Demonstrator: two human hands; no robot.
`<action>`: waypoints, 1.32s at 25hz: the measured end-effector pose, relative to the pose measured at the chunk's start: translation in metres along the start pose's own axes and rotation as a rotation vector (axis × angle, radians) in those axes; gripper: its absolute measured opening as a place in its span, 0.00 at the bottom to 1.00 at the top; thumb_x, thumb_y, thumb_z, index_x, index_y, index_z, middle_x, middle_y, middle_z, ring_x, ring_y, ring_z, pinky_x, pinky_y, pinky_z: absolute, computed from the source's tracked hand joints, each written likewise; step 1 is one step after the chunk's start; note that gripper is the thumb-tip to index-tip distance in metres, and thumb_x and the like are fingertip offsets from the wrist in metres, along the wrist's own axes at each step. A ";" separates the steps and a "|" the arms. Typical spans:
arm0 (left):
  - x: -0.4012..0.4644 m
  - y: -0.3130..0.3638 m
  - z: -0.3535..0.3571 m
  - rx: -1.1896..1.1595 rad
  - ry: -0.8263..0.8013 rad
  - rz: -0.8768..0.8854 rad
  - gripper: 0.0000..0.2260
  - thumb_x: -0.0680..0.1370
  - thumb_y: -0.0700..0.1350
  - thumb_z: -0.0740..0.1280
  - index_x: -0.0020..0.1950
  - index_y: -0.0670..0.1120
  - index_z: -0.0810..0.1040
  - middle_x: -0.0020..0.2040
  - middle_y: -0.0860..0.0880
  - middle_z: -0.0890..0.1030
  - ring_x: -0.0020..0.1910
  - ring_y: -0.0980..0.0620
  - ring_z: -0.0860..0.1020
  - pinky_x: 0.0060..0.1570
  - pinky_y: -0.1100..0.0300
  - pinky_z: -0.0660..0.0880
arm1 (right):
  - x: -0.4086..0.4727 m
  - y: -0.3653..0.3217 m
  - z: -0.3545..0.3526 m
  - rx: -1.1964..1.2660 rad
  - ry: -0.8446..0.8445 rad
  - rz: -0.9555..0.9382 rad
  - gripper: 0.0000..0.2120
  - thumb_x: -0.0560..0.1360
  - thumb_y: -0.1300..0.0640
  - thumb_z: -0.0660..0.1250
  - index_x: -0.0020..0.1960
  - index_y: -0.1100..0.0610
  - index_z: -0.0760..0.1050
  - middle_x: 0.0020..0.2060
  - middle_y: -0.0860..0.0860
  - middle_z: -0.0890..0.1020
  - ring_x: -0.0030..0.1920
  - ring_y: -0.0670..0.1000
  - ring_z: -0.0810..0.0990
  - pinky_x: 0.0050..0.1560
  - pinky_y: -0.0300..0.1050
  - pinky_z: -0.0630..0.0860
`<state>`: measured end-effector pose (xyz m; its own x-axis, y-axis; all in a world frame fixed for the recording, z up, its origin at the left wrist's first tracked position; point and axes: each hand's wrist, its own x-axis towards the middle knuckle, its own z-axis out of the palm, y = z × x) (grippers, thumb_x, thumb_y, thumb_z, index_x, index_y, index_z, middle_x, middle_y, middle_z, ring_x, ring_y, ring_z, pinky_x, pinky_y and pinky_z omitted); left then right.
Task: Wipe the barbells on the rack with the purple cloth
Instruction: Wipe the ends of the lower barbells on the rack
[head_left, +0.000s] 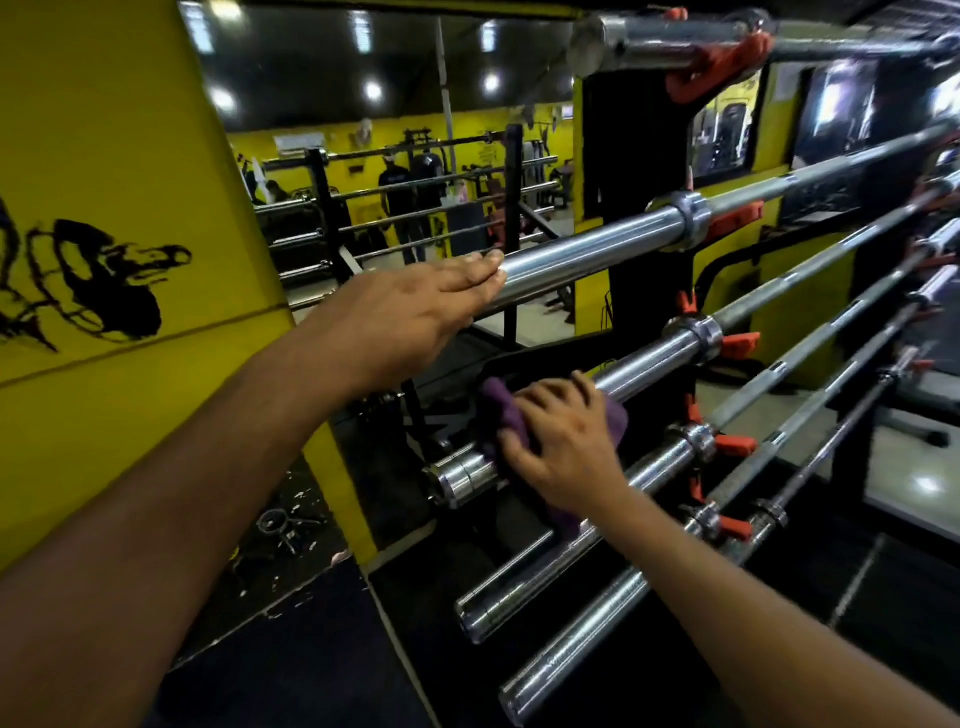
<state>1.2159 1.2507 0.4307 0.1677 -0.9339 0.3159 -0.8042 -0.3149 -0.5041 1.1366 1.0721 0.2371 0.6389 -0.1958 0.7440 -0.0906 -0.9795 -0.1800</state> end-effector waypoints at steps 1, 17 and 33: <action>0.001 -0.001 0.001 0.005 0.015 -0.002 0.26 0.86 0.46 0.51 0.81 0.56 0.44 0.81 0.58 0.44 0.80 0.55 0.52 0.62 0.55 0.71 | 0.009 0.023 -0.001 -0.020 0.004 0.092 0.21 0.76 0.38 0.57 0.51 0.52 0.80 0.51 0.49 0.82 0.60 0.56 0.76 0.72 0.64 0.59; 0.001 0.001 0.004 -0.001 0.100 0.011 0.27 0.85 0.40 0.54 0.82 0.54 0.49 0.82 0.56 0.49 0.79 0.55 0.53 0.65 0.53 0.70 | 0.002 -0.044 -0.014 0.127 -0.020 0.314 0.26 0.77 0.38 0.51 0.57 0.53 0.79 0.55 0.48 0.82 0.66 0.54 0.72 0.76 0.60 0.54; -0.147 0.088 0.054 -1.084 -0.056 -0.055 0.29 0.74 0.69 0.66 0.73 0.71 0.62 0.68 0.64 0.75 0.65 0.67 0.73 0.65 0.57 0.73 | -0.097 -0.084 -0.096 1.060 -0.368 0.360 0.16 0.83 0.52 0.61 0.61 0.64 0.77 0.55 0.65 0.78 0.55 0.57 0.79 0.61 0.61 0.73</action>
<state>1.1516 1.3515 0.2960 0.2226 -0.9382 0.2649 -0.8657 -0.0653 0.4963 1.0093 1.1692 0.2420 0.9038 -0.2576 0.3416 0.2585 -0.3076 -0.9157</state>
